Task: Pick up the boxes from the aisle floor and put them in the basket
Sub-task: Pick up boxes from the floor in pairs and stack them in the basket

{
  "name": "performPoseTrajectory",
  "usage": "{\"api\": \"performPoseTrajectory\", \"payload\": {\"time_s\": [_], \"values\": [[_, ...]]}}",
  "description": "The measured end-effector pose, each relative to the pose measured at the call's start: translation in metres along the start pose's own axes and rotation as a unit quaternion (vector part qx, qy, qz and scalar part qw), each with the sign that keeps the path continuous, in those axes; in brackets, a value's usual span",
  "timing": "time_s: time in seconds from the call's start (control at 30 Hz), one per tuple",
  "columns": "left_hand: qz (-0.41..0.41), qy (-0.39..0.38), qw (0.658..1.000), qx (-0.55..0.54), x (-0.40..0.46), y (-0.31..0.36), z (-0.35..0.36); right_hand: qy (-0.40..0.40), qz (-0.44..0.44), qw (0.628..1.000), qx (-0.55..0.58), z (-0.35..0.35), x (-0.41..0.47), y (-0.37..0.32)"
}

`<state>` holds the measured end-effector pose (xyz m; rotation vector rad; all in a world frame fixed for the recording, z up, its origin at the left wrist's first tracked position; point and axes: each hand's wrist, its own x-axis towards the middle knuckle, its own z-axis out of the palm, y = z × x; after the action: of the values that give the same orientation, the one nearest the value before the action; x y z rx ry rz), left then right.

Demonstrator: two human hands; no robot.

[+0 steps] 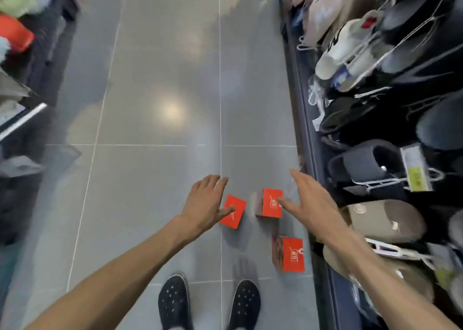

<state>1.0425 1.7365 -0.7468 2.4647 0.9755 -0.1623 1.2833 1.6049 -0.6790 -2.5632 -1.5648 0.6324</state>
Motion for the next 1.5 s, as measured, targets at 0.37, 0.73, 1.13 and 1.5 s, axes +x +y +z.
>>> {"api": "performPoseTrajectory", "payload": {"time_s": [0.37,0.73,1.13,1.5], "values": [[-0.160,-0.108,0.980,-0.045,0.053,-0.039,0.219,-0.024,0.039,0.999,0.025,0.171,0.045,0.061],[-0.119,-0.097,0.987,-0.049,0.060,-0.046,0.217,-0.033,0.085,0.995,0.036,0.190,0.045,0.072],[0.026,-0.070,0.997,-0.015,0.027,-0.109,0.159,-0.033,0.380,0.915,0.135,0.284,0.086,0.063],[-0.042,-0.041,0.996,-0.070,0.007,-0.126,0.092,0.003,0.281,0.948,0.152,0.225,0.071,0.043]]}}
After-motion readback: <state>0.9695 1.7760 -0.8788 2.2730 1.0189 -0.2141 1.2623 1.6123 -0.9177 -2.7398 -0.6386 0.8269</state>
